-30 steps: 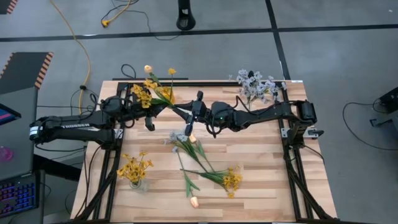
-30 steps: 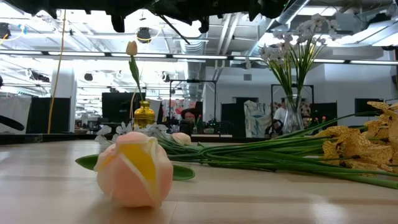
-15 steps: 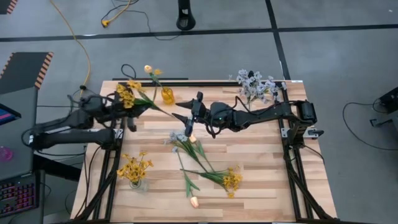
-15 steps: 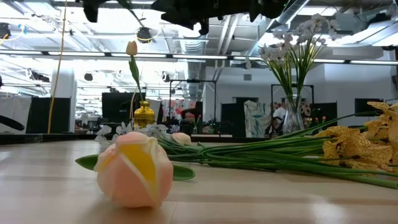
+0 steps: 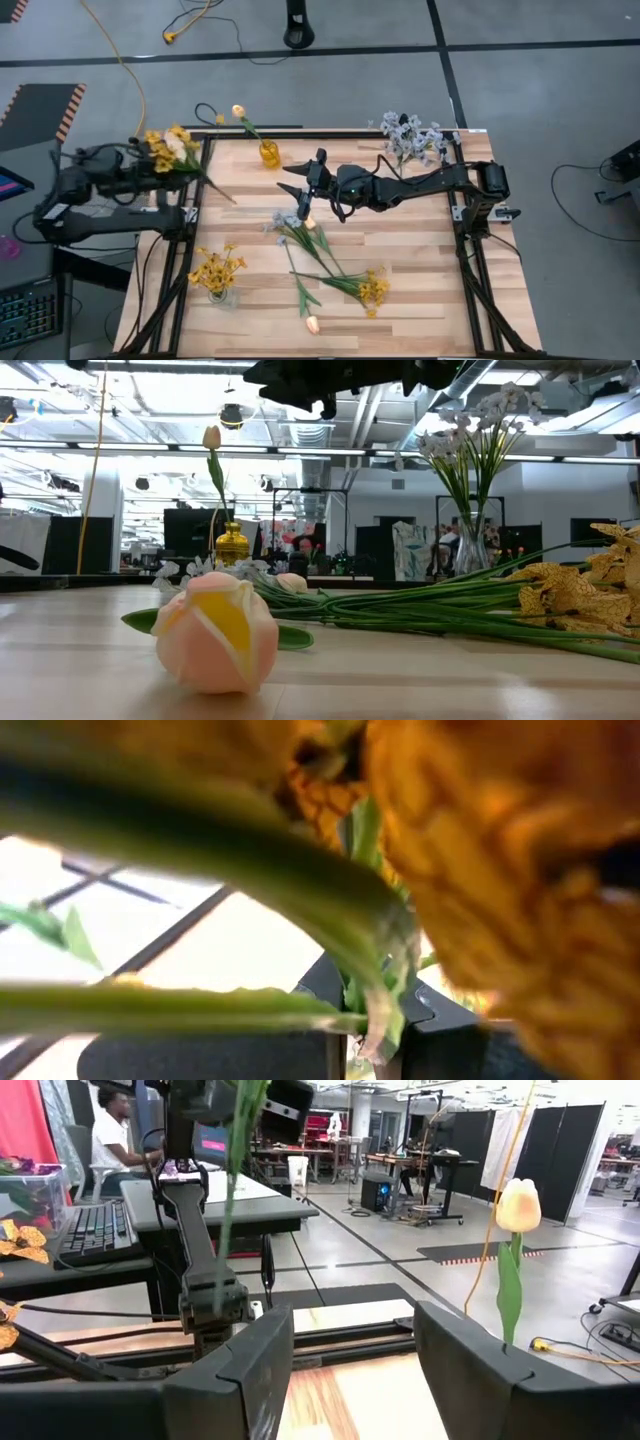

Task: Sort flowers into vase by color
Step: Put the top yellow flowers into the bottom transparent vase

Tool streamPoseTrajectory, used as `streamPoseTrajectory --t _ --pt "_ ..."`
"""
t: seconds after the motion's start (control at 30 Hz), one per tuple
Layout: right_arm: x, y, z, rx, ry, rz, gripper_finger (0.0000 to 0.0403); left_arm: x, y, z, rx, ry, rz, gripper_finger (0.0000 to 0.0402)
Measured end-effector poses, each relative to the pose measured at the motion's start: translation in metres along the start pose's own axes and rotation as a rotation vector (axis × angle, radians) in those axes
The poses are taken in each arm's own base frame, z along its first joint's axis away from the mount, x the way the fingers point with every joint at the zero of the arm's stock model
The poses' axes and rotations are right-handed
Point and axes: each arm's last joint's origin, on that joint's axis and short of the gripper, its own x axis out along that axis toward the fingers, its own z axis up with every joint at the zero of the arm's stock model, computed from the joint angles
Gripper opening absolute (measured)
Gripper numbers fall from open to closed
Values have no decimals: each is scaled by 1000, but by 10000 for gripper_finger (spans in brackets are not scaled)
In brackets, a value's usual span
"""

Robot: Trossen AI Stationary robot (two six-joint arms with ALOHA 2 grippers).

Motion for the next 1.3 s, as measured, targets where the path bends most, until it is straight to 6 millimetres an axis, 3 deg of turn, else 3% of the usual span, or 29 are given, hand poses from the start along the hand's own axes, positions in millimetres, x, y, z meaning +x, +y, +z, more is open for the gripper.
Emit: streamPoseTrajectory --t 0.2,0.5,0.9,1.3 --pt "0 -2 -1 -3 6 -4 234 -30 0 1 -81 117 8 6" --pt "0 -2 -1 -4 6 -3 234 -38 0 -14 -182 313 -79 6" --pt "1 -3 -1 -7 15 -7 234 -64 0 -43 -335 283 -101 6" --pt "2 -10 -2 -9 22 -22 234 -64 -31 -79 -317 189 -178 6"
